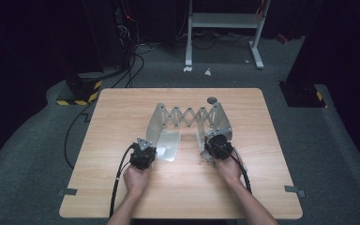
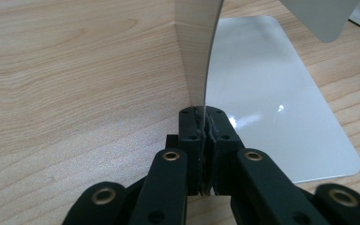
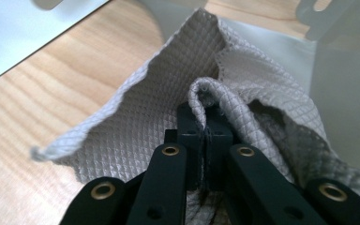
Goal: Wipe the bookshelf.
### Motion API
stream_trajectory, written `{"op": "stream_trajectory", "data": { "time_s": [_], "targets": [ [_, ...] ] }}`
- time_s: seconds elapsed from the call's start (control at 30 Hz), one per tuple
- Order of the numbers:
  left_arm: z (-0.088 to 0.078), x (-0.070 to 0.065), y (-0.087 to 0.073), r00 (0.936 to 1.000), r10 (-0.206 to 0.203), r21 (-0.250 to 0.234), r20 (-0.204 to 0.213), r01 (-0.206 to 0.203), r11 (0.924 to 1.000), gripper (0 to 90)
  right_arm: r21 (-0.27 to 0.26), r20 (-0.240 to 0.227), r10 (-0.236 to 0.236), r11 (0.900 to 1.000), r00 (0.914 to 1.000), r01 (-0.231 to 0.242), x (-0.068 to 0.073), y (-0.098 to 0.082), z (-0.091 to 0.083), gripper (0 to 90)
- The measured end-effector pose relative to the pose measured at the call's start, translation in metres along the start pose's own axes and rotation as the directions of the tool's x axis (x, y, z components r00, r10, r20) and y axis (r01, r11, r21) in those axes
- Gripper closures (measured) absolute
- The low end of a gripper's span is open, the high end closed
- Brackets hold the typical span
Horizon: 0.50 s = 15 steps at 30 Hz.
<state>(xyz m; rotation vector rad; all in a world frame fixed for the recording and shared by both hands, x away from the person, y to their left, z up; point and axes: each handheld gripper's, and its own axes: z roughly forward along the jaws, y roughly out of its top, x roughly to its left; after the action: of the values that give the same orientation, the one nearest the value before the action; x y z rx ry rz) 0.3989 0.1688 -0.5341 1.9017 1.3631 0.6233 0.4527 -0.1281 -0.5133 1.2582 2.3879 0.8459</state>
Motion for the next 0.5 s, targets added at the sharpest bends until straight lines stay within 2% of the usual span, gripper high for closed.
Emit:
{"op": "stream_trajectory", "data": {
  "time_s": [0.1, 0.27, 0.5],
  "targets": [
    [-0.0002, 0.0002, 0.0, 1.0, 0.003, 0.002, 0.0, -0.003, 1.0, 85.5, -0.001, 0.02, -0.005, 1.0, 0.9998, 0.005, 0.0016, 0.0051, 0.0042, 88.5],
    [-0.0001, 0.0002, 0.0, 1.0, -0.002, 0.0, 0.001, 0.002, 1.0, 85.5, -0.009, 0.021, 0.012, 1.0, 0.9997, -0.012, 0.0057, 0.0095, 0.0087, 88.5],
    [0.0001, 0.0005, 0.0, 1.0, -0.007, -0.001, 0.005, 0.007, 1.0, 85.6, -0.007, 0.009, 0.049, 0.999, 0.9988, -0.048, -0.0014, 0.009, 0.0075, 88.5]
  ]
}}
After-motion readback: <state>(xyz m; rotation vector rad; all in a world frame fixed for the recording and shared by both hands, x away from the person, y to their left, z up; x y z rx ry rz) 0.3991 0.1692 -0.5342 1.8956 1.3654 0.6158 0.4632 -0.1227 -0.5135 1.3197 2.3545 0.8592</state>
